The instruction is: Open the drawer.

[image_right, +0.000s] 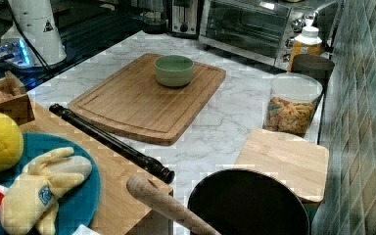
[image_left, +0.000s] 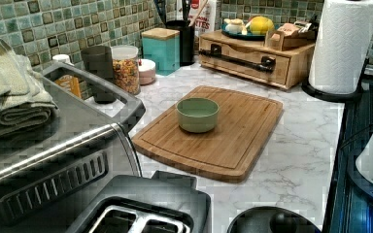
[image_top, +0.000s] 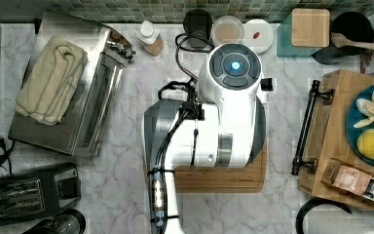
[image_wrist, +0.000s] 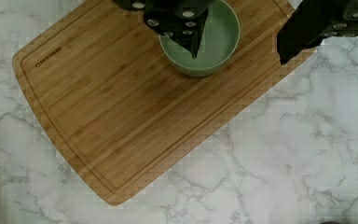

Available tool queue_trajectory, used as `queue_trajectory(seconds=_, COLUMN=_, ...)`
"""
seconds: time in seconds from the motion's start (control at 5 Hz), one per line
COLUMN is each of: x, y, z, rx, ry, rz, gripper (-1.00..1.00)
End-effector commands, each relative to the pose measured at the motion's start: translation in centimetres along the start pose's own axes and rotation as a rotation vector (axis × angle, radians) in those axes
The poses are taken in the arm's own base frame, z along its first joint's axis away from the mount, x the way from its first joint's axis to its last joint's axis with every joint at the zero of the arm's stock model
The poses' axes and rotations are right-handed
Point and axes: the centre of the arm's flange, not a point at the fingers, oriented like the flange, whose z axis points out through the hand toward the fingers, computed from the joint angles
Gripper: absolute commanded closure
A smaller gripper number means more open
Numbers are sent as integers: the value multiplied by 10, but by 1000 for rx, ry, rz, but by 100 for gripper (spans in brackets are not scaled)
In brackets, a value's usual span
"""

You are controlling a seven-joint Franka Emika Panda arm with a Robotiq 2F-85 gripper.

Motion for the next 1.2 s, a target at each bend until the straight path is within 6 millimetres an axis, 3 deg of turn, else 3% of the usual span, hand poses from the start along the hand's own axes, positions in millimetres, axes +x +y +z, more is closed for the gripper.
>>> queue_trajectory(seconds=0.2, x=-1, y=0, z=4, rx=1, ry=-10, rz=2, gripper=-100)
queue_trajectory(seconds=0.4, x=0, y=15, z=17, rx=-49, ry=100, rz=-79, gripper=-100)
queue_trajectory(seconds=0.6, x=16, y=42, z=22, rx=-114, ry=128, rz=-171, gripper=-100)
queue_trajectory(seconds=0.8, x=40, y=79, z=27, rx=-131, ry=198, rz=-309, gripper=-100)
queue_trajectory(seconds=1.2, x=96, y=121, z=37, rx=-153, ry=181, rz=-446, gripper=-100)
